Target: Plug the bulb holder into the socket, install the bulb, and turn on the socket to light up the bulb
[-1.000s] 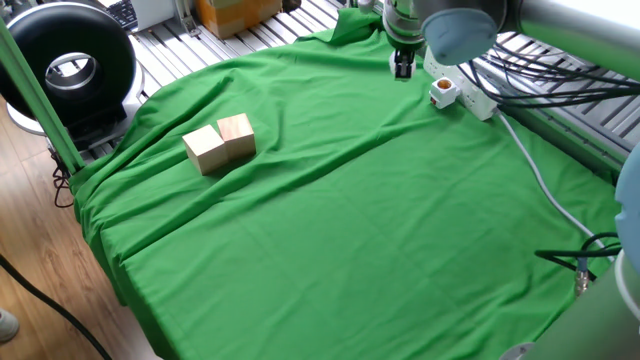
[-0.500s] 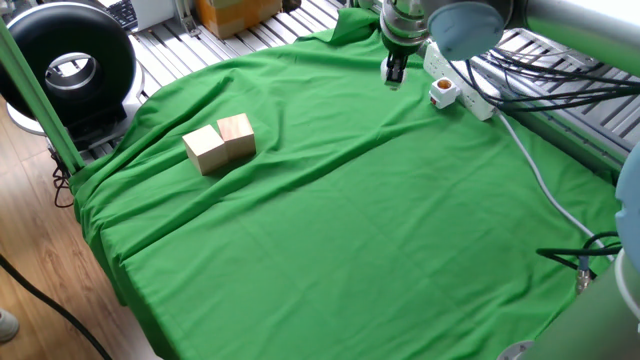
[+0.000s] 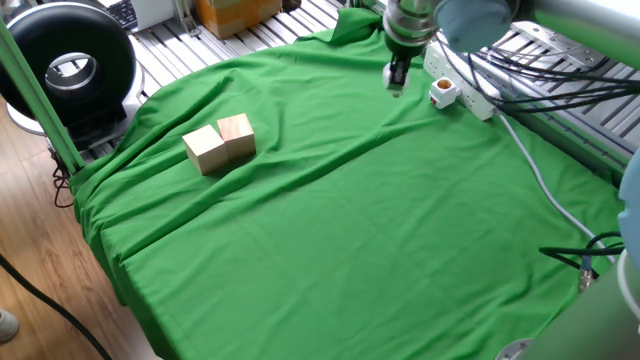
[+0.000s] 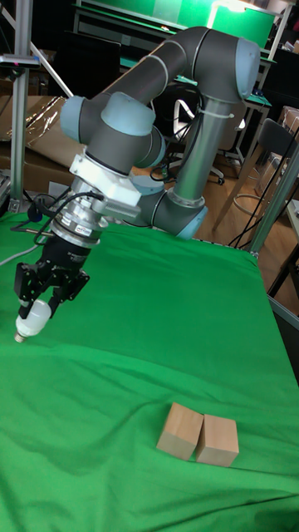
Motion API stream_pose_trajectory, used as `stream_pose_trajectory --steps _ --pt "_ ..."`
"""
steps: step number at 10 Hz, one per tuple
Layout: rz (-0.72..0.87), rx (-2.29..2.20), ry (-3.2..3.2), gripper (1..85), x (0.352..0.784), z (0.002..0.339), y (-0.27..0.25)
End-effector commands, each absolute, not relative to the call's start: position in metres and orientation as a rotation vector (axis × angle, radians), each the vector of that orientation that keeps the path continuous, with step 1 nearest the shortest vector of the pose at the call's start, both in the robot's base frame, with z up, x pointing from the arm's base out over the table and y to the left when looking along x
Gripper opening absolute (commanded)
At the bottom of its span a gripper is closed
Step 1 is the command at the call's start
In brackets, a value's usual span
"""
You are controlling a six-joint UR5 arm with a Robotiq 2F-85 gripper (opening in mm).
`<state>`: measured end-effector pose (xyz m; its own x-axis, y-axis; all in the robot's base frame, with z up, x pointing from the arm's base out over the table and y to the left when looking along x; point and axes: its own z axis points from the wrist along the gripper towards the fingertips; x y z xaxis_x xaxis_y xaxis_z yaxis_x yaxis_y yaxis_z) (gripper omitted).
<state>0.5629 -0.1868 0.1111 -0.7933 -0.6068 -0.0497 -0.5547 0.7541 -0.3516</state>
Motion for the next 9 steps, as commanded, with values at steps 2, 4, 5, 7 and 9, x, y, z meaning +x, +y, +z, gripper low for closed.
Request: stream_pose_trajectory --steps 2,4,5,7,9 --pt "-0.455 -0.979 2.792 1.0 0.531 0.125 -0.210" --pt "-0.433 -0.971 2.791 1.0 0.523 0.127 -0.204" --pt "-0.427 -0.980 2.771 1.0 0.527 0.128 -0.201" --pt "-0.247 -0.898 2.769 1.0 0.528 0.123 -0.170" --pt "-0.167 -0.640 2.914 1.0 0.506 0.118 -0.166"
